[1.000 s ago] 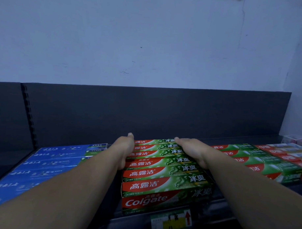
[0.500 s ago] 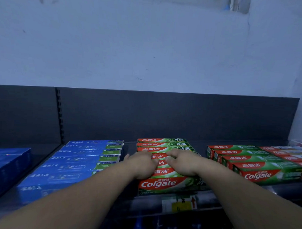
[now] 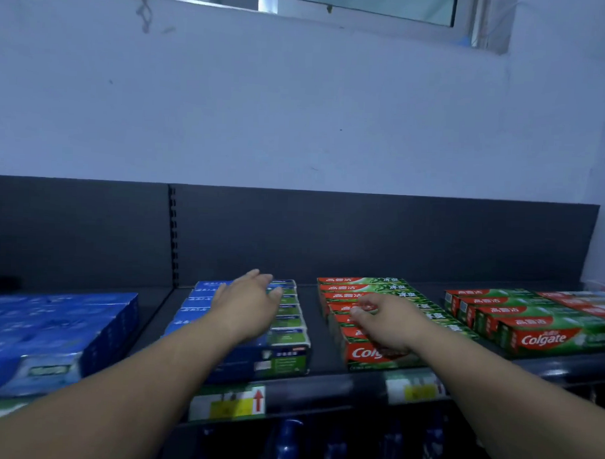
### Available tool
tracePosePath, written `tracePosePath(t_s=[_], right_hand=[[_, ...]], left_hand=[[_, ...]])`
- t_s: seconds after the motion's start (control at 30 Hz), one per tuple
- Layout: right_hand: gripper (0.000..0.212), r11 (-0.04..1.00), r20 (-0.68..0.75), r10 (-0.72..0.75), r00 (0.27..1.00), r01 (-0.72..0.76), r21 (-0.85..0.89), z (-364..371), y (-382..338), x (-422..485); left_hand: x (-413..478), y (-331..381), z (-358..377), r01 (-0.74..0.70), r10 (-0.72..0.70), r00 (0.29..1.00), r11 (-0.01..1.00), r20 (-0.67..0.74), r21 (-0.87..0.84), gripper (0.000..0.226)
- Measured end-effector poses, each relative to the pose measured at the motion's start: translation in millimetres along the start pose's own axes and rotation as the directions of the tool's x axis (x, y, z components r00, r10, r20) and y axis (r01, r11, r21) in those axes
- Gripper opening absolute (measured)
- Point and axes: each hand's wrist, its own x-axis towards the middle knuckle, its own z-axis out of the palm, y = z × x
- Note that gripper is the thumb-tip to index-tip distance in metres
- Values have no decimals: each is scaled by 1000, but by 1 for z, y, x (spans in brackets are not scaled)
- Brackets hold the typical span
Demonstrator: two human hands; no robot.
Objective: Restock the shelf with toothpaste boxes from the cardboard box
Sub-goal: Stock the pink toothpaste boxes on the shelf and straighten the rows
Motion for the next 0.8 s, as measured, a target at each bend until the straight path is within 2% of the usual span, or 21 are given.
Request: tracePosePath(t_s=[0.27,0.47,0.6,0.8], right_hand=[[50,998,-141,-30,990,37,45,19,-105,-22],[53,998,-226,-30,974,42,51,27,-163,-47],[53,999,-278,-17,961,25,26,28,-185,-65],[56,1000,-248,10,969,-14,-12,36,-196,-90]], left_hand=[[-24,-107,-50,14,-21,992,998,-124,-57,57],[-40,-145,-85,-26,19,981,999,-191,-33,57],[-46,-159,-100,-53,51,974,999,-219,-7,59],[-63,-189,-110,6,8,978,998,-206,65,62]])
